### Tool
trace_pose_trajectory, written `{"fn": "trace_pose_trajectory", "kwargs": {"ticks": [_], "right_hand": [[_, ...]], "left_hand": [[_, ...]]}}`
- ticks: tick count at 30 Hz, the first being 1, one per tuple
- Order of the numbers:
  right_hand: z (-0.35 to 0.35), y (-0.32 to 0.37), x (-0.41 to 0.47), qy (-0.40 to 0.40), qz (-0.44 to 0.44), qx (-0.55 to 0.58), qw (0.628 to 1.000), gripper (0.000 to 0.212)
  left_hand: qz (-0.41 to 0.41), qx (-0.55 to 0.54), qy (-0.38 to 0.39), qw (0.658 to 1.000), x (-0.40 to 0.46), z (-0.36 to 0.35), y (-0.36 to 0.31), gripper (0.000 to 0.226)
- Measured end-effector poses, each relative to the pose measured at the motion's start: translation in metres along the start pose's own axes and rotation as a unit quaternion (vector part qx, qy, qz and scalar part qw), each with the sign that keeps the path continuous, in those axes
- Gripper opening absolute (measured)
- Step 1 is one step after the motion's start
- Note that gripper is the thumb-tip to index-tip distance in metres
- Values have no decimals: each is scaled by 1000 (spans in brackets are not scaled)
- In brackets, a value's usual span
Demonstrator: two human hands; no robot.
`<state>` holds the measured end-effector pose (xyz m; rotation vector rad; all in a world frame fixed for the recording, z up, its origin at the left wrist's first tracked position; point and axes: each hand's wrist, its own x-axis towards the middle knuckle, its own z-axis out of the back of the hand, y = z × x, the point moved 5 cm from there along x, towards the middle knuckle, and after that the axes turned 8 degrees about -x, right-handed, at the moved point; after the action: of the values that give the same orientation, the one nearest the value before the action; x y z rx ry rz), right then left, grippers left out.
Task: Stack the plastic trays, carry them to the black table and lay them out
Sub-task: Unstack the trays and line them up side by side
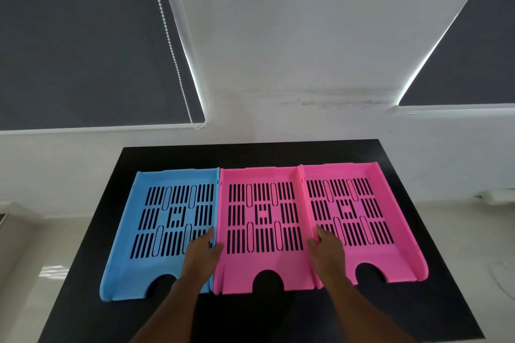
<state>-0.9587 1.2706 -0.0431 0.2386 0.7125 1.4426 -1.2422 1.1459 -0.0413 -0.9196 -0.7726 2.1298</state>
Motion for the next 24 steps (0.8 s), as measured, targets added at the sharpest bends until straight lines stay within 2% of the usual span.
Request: {"fn": "trace_pose_trajectory", "kwargs": {"ticks": [9, 19, 21, 24], "right_hand": [[-1, -1, -10, -12, 2, -4, 1000, 13], [5, 1, -12, 4, 1, 22, 1000, 12], [6, 1, -10, 7, -1, 15, 1000, 14], [9, 5, -9, 19, 8, -2, 1000, 16]], "left_hand": [[8, -19, -10, 1000, -3, 0, 0, 59], [-8, 16, -1, 1000, -2, 4, -4, 62], [-15, 20, 9, 1000, 1, 6, -6, 57], [-30, 17, 31, 999, -1, 7, -14, 37]]}}
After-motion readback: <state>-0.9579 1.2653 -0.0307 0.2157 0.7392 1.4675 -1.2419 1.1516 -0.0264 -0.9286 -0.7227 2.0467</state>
